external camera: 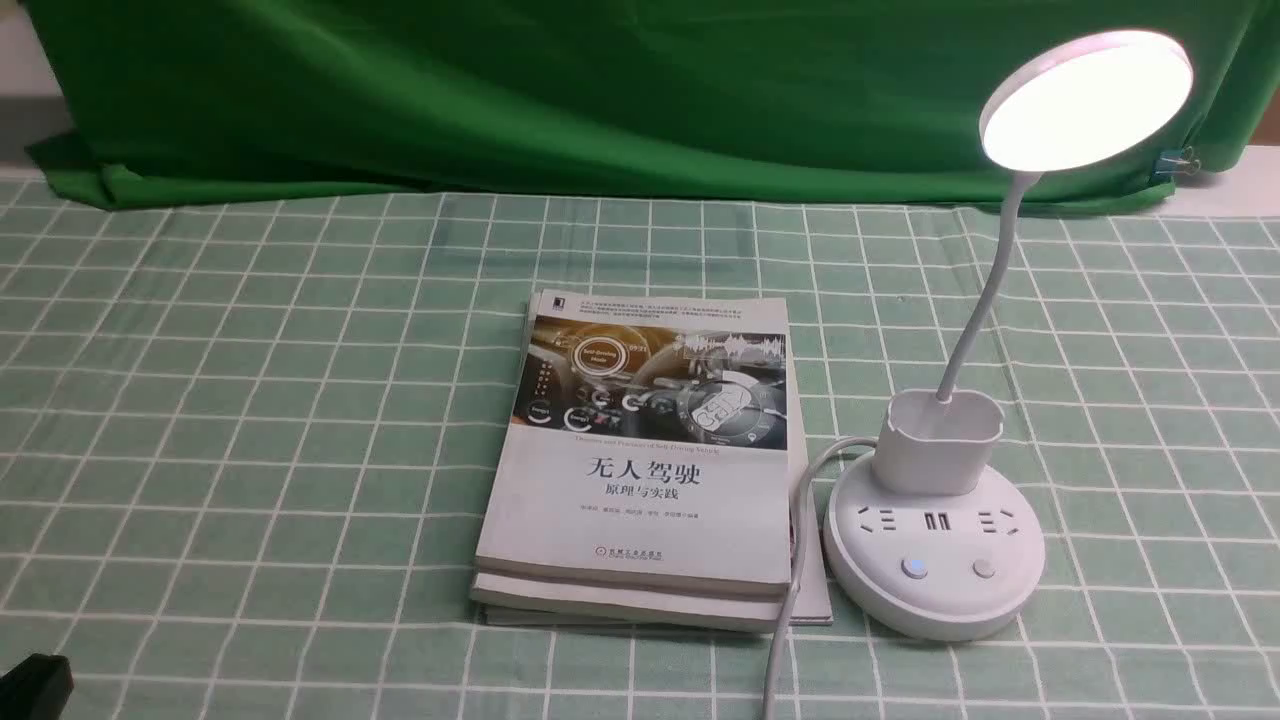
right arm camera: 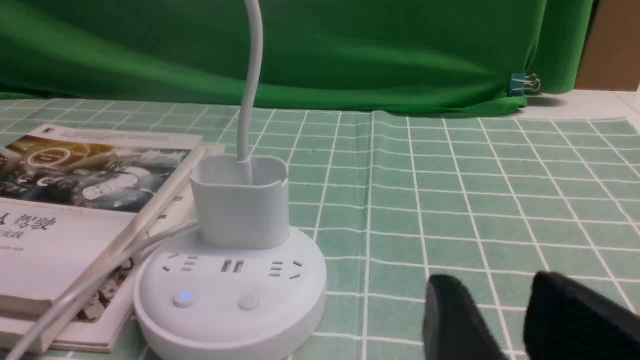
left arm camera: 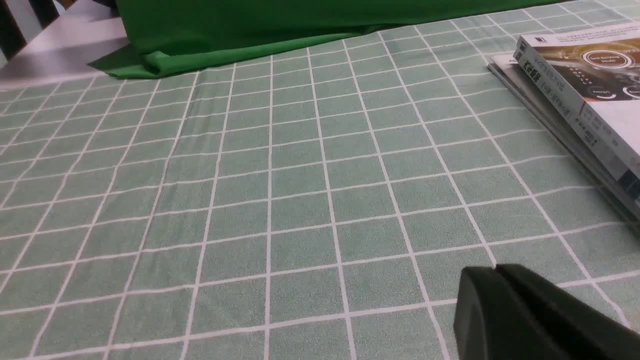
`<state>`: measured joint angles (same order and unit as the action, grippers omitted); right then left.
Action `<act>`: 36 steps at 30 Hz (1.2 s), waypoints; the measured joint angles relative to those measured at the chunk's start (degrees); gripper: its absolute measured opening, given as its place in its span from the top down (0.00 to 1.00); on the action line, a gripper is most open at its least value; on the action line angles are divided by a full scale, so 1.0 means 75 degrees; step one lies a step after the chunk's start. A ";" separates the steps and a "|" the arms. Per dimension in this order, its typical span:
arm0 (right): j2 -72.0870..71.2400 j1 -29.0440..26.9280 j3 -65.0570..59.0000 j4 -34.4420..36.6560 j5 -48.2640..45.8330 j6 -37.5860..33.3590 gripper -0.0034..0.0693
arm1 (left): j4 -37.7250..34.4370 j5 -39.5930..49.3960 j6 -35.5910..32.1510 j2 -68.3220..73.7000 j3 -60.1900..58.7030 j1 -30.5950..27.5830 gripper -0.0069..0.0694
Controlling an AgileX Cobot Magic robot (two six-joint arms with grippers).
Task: Turn off the desk lamp on the blue coffee tablecloth by hand.
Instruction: 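Press the power button on the lamp base to turn the lamp off with the right gripper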
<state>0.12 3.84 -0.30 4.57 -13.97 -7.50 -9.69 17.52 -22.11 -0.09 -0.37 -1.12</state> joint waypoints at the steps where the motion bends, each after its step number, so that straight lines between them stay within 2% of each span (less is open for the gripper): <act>1: 0.0000 0.0000 0.0000 0.0000 0.0000 0.0000 0.62 | 0.0000 0.0000 0.0000 0.0000 0.0000 0.0000 0.91; 30: 0.0000 0.0000 0.0000 0.0007 0.0045 0.0015 0.62 | 0.0000 0.0000 0.0000 0.0000 0.0000 0.0000 0.91; 32: 0.0000 0.0000 0.0000 0.0076 0.0140 0.0167 0.62 | 0.0000 0.0000 0.0000 0.0000 0.0000 0.0000 0.91; 36: 0.0000 0.0000 0.0000 0.0613 0.1101 0.2279 0.62 | 0.0000 0.0000 0.0000 0.0000 0.0000 0.0000 0.91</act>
<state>0.12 3.84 -0.30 9.16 -5.71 9.59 -9.69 17.52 -22.11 -0.09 -0.37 -1.12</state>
